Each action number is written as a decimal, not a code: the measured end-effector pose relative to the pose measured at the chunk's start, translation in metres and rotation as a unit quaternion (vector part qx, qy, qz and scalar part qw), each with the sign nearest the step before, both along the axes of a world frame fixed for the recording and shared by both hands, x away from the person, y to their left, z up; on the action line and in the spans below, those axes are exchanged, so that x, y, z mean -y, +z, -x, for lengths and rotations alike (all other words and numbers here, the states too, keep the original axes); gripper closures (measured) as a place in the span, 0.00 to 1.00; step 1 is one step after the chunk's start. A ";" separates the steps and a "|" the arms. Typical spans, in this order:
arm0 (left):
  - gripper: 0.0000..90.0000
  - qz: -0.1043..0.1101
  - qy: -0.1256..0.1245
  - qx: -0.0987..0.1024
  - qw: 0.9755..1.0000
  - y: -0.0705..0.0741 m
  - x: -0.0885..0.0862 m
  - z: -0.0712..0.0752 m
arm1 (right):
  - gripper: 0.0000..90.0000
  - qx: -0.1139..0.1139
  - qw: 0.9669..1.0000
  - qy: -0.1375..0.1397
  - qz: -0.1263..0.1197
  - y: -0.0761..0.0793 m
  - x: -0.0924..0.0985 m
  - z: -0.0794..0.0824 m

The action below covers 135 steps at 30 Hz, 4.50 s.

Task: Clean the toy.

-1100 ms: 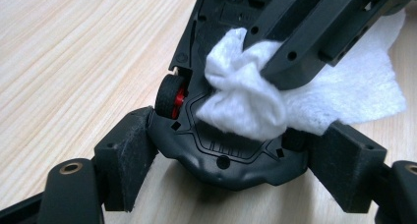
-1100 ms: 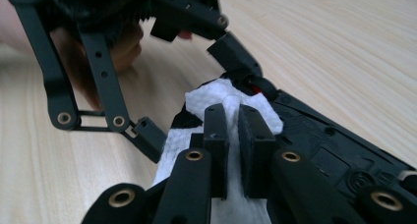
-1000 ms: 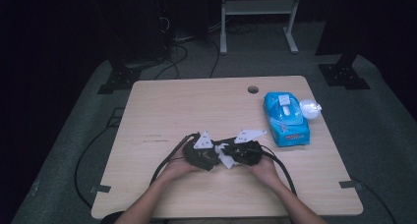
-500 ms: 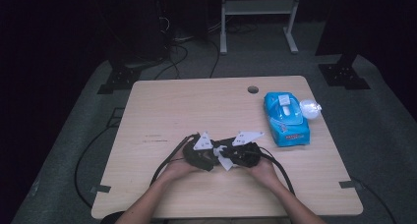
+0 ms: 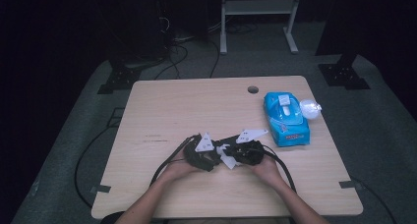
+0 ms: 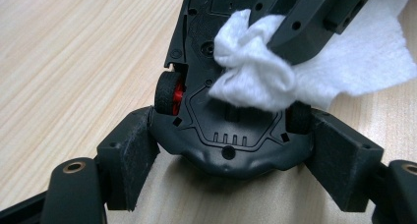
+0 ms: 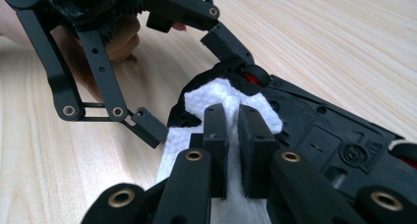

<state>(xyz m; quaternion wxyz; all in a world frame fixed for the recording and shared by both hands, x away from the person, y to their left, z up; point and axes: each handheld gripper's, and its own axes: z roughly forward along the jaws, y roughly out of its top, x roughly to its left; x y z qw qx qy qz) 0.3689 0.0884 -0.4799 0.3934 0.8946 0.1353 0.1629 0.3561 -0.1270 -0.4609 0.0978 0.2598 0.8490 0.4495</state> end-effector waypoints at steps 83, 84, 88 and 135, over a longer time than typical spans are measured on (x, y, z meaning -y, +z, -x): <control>0.26 -0.004 0.006 -0.006 1.000 0.004 -0.004 0.001 | 0.92 0.018 0.996 -0.085 -0.006 0.003 0.054 -0.007; 0.26 -0.004 0.006 -0.004 1.000 0.003 -0.004 0.002 | 0.92 0.019 0.995 -0.096 -0.008 0.003 0.058 -0.008; 0.26 -0.006 0.007 0.001 1.000 0.003 -0.003 0.004 | 0.92 0.013 0.995 -0.102 -0.019 0.002 0.060 -0.007; 0.26 -0.009 0.004 0.002 1.000 0.003 -0.004 0.003 | 0.92 0.018 0.995 -0.100 0.005 0.010 0.021 -0.021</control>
